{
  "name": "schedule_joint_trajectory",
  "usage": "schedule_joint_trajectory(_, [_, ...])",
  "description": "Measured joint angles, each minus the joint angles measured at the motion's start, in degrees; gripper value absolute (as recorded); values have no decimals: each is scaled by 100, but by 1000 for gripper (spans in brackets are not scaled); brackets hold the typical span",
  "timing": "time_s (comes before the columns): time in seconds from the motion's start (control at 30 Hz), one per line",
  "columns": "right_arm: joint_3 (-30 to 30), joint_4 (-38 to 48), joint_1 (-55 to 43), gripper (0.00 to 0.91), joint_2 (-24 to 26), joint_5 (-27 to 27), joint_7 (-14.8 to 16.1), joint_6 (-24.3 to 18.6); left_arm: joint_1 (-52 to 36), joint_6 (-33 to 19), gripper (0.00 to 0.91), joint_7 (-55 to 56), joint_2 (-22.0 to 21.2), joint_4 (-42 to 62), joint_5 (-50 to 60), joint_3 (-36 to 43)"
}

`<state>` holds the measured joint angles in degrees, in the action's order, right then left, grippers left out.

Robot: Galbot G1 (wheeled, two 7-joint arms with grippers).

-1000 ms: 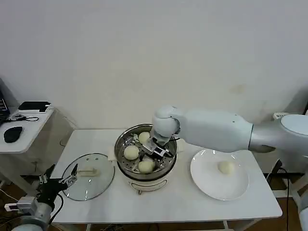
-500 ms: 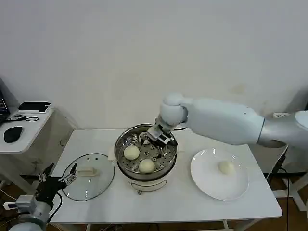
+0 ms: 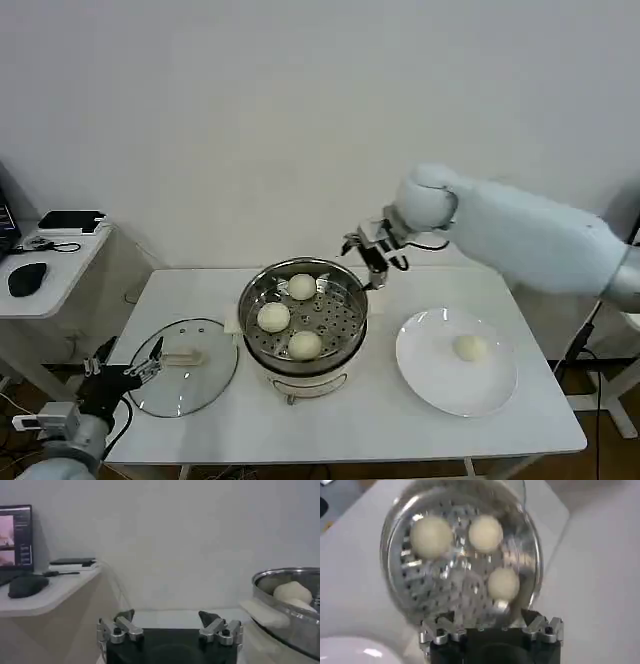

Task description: Take steamed baozi put them in steamer then cover it.

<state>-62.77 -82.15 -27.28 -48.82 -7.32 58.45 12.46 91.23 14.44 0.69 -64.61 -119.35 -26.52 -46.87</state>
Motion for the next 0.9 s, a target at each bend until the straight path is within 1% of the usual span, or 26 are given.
schedule_joint_trajectory(0.2, [69, -196, 285, 907, 792, 223, -1, 98, -40, -1, 907, -1, -18, -26, 27, 87])
schedule_joint_trajectory(0.33, [321, -242, 653, 907, 1283, 452, -2, 107, -66, 0, 907, 0, -22, -16, 37, 147])
schedule_joint_trajectory(0.43, [567, -227, 1010, 907, 1546, 633, 1, 95, -67, 5, 907, -2, 3, -16, 44, 173])
schedule_joint_trajectory(0.67, [1167, -29, 1909, 907, 1856, 957, 38, 40, -50, 21, 907, 5, 55, -20, 30, 160])
schedule_joint_trajectory(0.9, [1646, 328, 2583, 907, 1862, 1191, 47, 3, -29, 26, 907, 10, 60, -28, 19, 134])
